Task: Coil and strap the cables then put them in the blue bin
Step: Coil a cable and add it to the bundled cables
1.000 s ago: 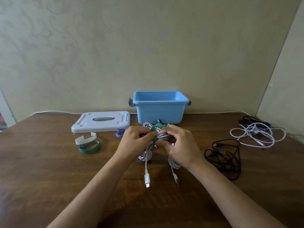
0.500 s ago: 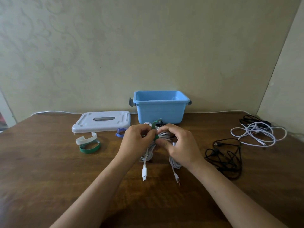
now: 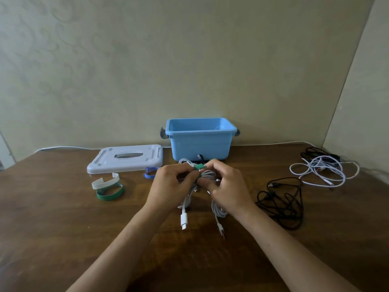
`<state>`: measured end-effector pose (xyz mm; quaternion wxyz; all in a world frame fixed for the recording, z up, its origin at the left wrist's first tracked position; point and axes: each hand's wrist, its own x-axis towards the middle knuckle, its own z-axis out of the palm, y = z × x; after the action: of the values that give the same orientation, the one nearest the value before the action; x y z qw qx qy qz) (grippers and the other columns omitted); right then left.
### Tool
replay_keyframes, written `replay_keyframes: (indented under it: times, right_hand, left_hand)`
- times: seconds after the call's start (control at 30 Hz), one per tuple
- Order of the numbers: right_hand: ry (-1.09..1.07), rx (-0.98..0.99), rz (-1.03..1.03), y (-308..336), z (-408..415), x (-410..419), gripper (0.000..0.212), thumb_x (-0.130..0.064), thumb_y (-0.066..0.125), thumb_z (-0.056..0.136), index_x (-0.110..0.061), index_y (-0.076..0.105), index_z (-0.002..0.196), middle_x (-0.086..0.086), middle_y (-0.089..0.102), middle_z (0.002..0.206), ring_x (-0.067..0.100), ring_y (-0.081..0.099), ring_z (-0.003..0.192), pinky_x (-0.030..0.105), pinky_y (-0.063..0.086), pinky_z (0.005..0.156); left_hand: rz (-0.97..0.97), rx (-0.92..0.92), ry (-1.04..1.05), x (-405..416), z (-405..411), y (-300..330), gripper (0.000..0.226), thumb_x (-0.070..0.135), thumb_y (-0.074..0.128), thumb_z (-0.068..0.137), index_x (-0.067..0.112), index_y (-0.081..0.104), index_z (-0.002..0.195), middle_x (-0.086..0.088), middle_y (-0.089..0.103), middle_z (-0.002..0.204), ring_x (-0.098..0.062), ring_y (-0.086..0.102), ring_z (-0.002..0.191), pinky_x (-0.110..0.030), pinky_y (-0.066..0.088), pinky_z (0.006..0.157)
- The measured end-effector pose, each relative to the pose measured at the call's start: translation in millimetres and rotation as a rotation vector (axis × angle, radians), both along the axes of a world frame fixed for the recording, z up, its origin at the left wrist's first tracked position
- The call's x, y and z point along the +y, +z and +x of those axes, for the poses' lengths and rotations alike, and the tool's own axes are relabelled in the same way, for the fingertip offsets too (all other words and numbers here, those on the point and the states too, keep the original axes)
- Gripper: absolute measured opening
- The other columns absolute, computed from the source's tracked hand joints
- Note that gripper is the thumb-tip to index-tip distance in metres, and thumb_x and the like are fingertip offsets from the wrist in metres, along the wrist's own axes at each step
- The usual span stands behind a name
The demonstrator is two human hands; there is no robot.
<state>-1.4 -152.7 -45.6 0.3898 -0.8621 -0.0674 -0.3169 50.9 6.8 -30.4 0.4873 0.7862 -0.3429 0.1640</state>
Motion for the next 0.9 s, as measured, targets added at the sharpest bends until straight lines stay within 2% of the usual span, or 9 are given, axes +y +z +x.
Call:
replay_keyframes:
  times: [0.1, 0.23, 0.4, 0.57, 0.67, 0.77, 0.8, 0.9]
  right_hand:
    - [0.001, 0.015, 0.018, -1.1, 1.9, -1.3, 0.020, -0.017, 0.082, 0.083, -0.019, 0.067, 0.096, -0.010, 0.069, 0.086, 0.001, 0.065, 0.079, 0.008, 0.044, 0.064]
    - [0.029, 0.071, 0.099, 0.2, 2.4, -3.6, 0.021, -0.018, 0.082, 0.084, -0.021, 0.067, 0.098, -0.010, 0.071, 0.090, 0.001, 0.067, 0.083, 0.009, 0.046, 0.066]
    - [0.065, 0.124, 0.210, 2.2, 2.5, -4.0, 0.020, -0.017, 0.082, 0.084, -0.026, 0.068, 0.094, -0.011, 0.072, 0.091, 0.001, 0.067, 0.086, 0.011, 0.048, 0.068]
    - [0.088, 0.177, 0.310, 3.4, 1.4, -3.6, 0.015, -0.016, 0.080, 0.086, -0.020, 0.071, 0.098, -0.005, 0.074, 0.094, 0.008, 0.070, 0.088, 0.020, 0.056, 0.072]
    - [0.079, 0.245, 0.370, 4.6, 1.7, -4.0, 0.011, -0.015, 0.075, 0.091, -0.019, 0.071, 0.100, 0.000, 0.074, 0.095, 0.014, 0.072, 0.088, 0.024, 0.060, 0.067]
    - [0.115, 0.277, 0.382, 3.0, 3.3, -5.9, 0.012, -0.015, 0.074, 0.092, -0.021, 0.069, 0.100, 0.007, 0.077, 0.093, 0.022, 0.075, 0.084, 0.043, 0.064, 0.075]
    - [0.135, 0.268, 0.360, 2.8, 3.3, -7.0, 0.015, -0.018, 0.075, 0.091, -0.024, 0.068, 0.102, 0.007, 0.077, 0.094, 0.021, 0.076, 0.086, 0.044, 0.063, 0.078]
    - [0.237, 0.247, 0.291, 4.6, 2.1, -8.5, 0.032, -0.024, 0.081, 0.085, -0.031, 0.064, 0.112, -0.003, 0.073, 0.110, 0.013, 0.070, 0.104, 0.034, 0.059, 0.089]
  left_hand:
    - [0.049, -0.024, 0.001, 0.2, 1.1, -0.2, 0.009, 0.016, 0.070, 0.090, 0.021, 0.077, 0.087, 0.015, 0.069, 0.073, -0.001, 0.065, 0.073, -0.010, 0.046, 0.062]
    - [0.078, -0.045, 0.002, 1.3, -0.8, 0.6, 0.008, 0.016, 0.071, 0.090, 0.020, 0.077, 0.092, 0.020, 0.067, 0.076, 0.004, 0.065, 0.079, -0.008, 0.047, 0.066]
    - [0.006, 0.036, -0.024, 2.4, 2.9, -1.6, 0.006, 0.014, 0.073, 0.088, 0.015, 0.077, 0.092, 0.010, 0.074, 0.083, -0.003, 0.070, 0.080, -0.015, 0.055, 0.072]
    - [0.006, 0.092, -0.082, 3.3, 3.9, 1.4, 0.002, 0.009, 0.072, 0.088, 0.011, 0.074, 0.088, 0.008, 0.074, 0.081, -0.004, 0.071, 0.077, -0.014, 0.053, 0.068]
    - [0.021, 0.147, -0.122, 4.9, 4.5, 3.4, 0.003, 0.006, 0.070, 0.089, 0.009, 0.070, 0.090, 0.009, 0.076, 0.085, -0.002, 0.072, 0.079, -0.012, 0.053, 0.067]
    - [0.041, 0.196, -0.146, 5.3, 4.9, 2.9, 0.003, 0.010, 0.072, 0.088, 0.009, 0.070, 0.089, 0.004, 0.077, 0.083, -0.008, 0.074, 0.076, -0.019, 0.058, 0.066]
    - [0.028, 0.234, -0.144, 5.4, 4.2, 2.7, 0.003, 0.010, 0.072, 0.089, 0.009, 0.069, 0.089, 0.002, 0.077, 0.082, -0.012, 0.075, 0.075, -0.024, 0.060, 0.066]
    - [-0.106, 0.434, -0.148, 10.4, 6.3, 5.3, 0.010, 0.010, 0.069, 0.091, 0.001, 0.065, 0.090, -0.008, 0.077, 0.081, -0.024, 0.076, 0.073, -0.031, 0.061, 0.063]
